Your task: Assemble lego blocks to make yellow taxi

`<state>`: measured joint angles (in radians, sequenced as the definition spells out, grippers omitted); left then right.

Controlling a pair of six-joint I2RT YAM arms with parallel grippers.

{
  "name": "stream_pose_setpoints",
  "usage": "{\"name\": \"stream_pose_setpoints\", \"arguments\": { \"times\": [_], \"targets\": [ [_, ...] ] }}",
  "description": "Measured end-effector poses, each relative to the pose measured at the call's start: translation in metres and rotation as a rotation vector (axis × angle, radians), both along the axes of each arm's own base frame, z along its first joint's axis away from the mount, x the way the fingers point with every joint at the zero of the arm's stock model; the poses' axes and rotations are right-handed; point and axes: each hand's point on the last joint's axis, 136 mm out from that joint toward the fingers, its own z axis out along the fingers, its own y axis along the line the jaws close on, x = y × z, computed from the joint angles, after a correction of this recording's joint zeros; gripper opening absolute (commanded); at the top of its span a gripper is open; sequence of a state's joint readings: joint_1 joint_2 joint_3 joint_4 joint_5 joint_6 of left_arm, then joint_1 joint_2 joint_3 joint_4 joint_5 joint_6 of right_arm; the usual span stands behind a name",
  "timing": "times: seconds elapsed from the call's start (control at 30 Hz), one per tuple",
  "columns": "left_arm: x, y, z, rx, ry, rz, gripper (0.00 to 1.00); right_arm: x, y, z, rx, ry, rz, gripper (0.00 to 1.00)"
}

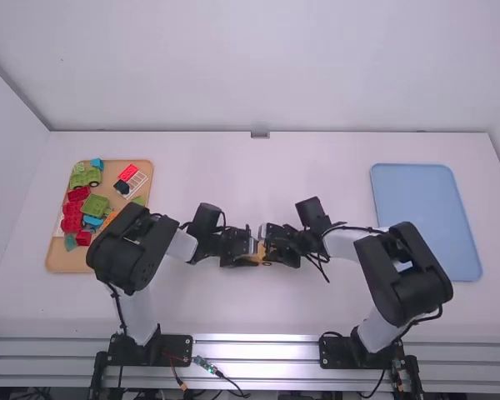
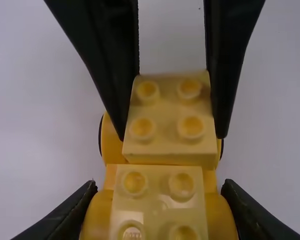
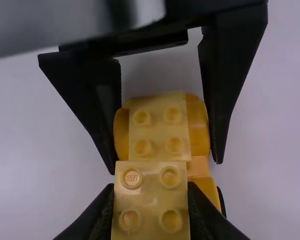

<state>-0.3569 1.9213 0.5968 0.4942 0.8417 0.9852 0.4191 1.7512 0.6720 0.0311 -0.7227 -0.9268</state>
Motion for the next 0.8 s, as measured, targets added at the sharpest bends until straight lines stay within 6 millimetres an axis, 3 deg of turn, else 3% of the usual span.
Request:
{"name": "stream_pose_setpoints", "arguments": {
  "times": [0.8],
  "targets": [
    [-0.0088, 0.0024, -0.0032, 0.005, 0.075, -0.008, 0.08, 0.0008, 0.0013, -0.0008, -0.008, -0.044, 0.031, 0.07]
  ]
}}
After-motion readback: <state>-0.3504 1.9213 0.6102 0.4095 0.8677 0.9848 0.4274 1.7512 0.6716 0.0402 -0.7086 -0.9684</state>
